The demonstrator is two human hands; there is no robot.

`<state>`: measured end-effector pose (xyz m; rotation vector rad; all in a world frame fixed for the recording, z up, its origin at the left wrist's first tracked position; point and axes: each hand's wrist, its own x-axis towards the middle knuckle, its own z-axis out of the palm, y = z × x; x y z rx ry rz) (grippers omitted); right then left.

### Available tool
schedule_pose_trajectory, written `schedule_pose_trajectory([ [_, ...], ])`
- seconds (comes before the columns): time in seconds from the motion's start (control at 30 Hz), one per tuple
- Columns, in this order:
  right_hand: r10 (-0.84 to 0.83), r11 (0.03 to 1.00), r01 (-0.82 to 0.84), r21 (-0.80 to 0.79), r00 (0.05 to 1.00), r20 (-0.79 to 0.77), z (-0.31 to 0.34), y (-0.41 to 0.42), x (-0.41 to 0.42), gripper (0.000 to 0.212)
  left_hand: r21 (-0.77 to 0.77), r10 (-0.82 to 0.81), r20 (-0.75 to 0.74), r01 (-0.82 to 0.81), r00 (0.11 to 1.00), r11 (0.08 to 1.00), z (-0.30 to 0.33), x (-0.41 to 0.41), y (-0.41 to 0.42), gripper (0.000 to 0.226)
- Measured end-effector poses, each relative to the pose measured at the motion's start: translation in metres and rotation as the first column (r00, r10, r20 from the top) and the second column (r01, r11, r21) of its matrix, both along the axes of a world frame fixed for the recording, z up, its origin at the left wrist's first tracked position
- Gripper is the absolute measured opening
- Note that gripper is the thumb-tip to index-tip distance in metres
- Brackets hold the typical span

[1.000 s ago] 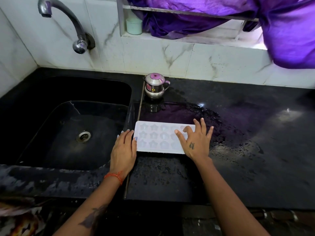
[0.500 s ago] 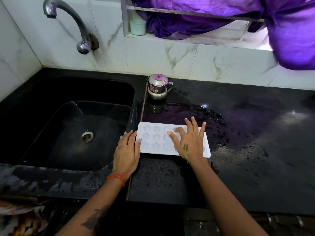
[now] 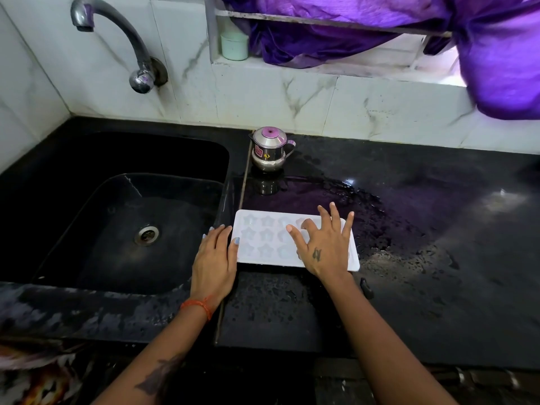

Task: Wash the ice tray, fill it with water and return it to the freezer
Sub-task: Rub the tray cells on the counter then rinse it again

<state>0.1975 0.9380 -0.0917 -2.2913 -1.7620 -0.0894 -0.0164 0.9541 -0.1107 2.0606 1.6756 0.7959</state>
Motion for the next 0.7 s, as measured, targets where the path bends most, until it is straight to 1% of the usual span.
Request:
schedule_pose_trajectory([
  [0.2, 0.017, 0.999, -0.019, -0.046, 0.999, -0.032, 0.0039, 0.0002, 0.0, 0.084, 0.012, 0.015, -0.022, -0.015, 1.0, 1.0, -0.0019, -0.0003, 0.0012, 0.07],
  [0.37, 0.041, 0.998, -0.045, -0.049, 0.996, -0.083, 0.0049, 0.0, 0.0016, 0.086, 0.015, 0.024, -0.031, -0.024, 0.999, 1.0, -0.002, 0.0001, 0.0015, 0.07],
  [0.57, 0.046, 0.999, -0.047, -0.007, 0.994, -0.095, 0.0028, -0.0001, 0.0011, 0.081, 0.01, 0.024, -0.021, -0.024, 0.999, 1.0, -0.0013, 0.0009, 0.0015, 0.071],
  [0.7, 0.026, 0.999, -0.027, -0.02, 0.997, -0.068, 0.0016, 0.0, 0.0012, 0.078, 0.009, 0.025, -0.021, -0.025, 0.999, 1.0, -0.0018, 0.0006, 0.0015, 0.071],
])
